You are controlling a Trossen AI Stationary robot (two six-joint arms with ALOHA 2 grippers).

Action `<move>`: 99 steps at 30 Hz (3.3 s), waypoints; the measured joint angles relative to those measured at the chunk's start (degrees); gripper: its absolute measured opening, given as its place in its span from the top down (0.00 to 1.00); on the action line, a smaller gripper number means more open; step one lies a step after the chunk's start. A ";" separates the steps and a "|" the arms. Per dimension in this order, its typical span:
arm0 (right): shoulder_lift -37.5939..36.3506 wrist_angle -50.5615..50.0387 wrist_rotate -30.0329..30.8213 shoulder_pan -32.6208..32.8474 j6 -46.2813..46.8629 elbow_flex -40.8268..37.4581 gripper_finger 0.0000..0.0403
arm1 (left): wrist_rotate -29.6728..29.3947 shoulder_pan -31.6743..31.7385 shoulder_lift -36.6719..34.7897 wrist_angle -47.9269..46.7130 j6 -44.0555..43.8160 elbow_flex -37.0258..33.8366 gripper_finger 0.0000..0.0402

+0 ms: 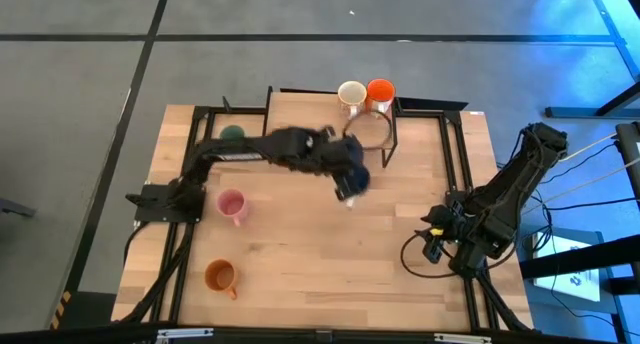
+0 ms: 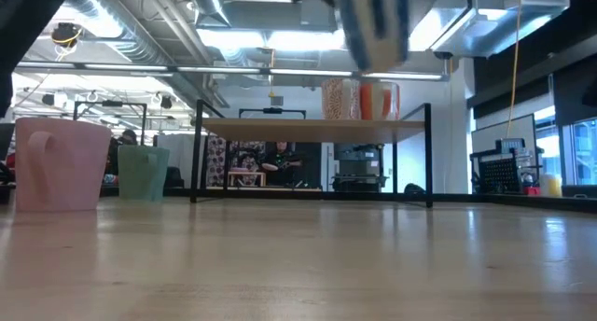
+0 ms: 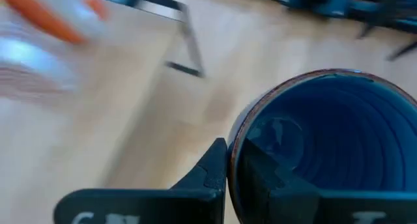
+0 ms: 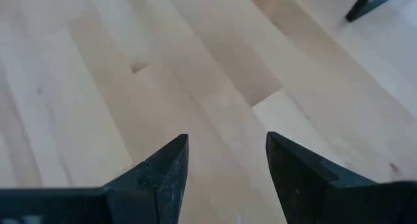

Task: Place coffee mugs
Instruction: Put the blue mug on the shelf, then put the orange mug on the shelf

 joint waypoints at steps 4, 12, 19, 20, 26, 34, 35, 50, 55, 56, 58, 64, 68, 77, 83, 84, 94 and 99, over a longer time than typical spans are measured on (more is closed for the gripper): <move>-0.02 -0.90 -0.14 -2.98 -0.09 0.00 0.52 | -3.41 3.93 -2.66 -2.62 3.12 -1.38 0.96; -0.04 -5.02 -2.18 -9.08 -0.28 0.00 0.52 | -4.09 14.72 -3.98 -4.91 11.27 -1.40 0.97; -0.04 -4.78 -4.18 -13.65 -4.37 0.00 0.52 | -0.21 25.54 -3.84 -4.74 13.32 -1.41 0.97; -0.04 -4.68 -4.42 -14.31 -4.85 0.00 0.52 | 1.09 27.04 -3.83 -4.96 13.81 -1.40 0.97; -0.03 -2.52 -5.36 -17.51 -9.23 0.00 0.52 | 6.95 33.62 -2.35 -3.49 14.05 -1.43 0.97; -0.01 0.42 -6.96 -19.68 -13.73 0.02 0.52 | 14.19 36.19 0.61 -1.88 14.36 -1.45 0.96; -0.02 0.42 -6.96 -19.68 -13.79 0.02 0.52 | 13.96 36.20 0.79 -1.83 14.56 -1.45 0.96; 0.01 0.31 -6.94 -19.53 -13.81 0.02 0.52 | 15.25 37.22 2.26 0.44 14.16 -1.43 0.96; -0.01 0.31 -6.93 -19.53 -13.81 0.04 0.52 | 15.34 37.20 2.31 0.86 14.11 -1.43 0.91; 0.01 0.31 -6.93 -19.53 -13.81 0.04 0.52 | 15.27 37.20 2.31 0.97 14.11 -1.43 0.89; 0.01 0.31 -6.93 -19.53 -13.81 0.04 0.52 | 15.24 37.18 2.31 0.99 14.13 -1.43 0.85; 0.01 0.28 -6.88 -19.53 -13.81 0.04 0.52 | 15.15 36.89 2.31 0.94 14.13 -1.43 0.75; 0.01 0.28 -6.69 -19.53 -13.81 0.04 0.52 | 14.79 36.89 2.31 1.02 14.58 -1.43 0.74; 0.01 0.31 -6.71 -19.53 -13.81 0.04 0.52 | 15.15 36.89 2.31 1.46 15.21 -1.27 0.74; 0.00 0.41 -6.99 -19.53 -13.73 0.04 0.52 | 16.53 36.89 2.28 1.69 15.25 -0.70 0.72; 0.01 0.46 -7.22 -19.53 -13.73 0.04 0.52 | 16.43 36.89 2.28 1.70 15.25 -0.70 0.71; 0.01 0.41 -11.05 -19.53 -13.77 0.04 0.52 | 14.21 36.25 -0.66 1.14 15.21 1.07 0.66; 0.01 0.39 -10.73 -19.53 -13.78 0.04 0.52 | 14.04 35.12 -5.55 1.04 15.17 1.07 0.66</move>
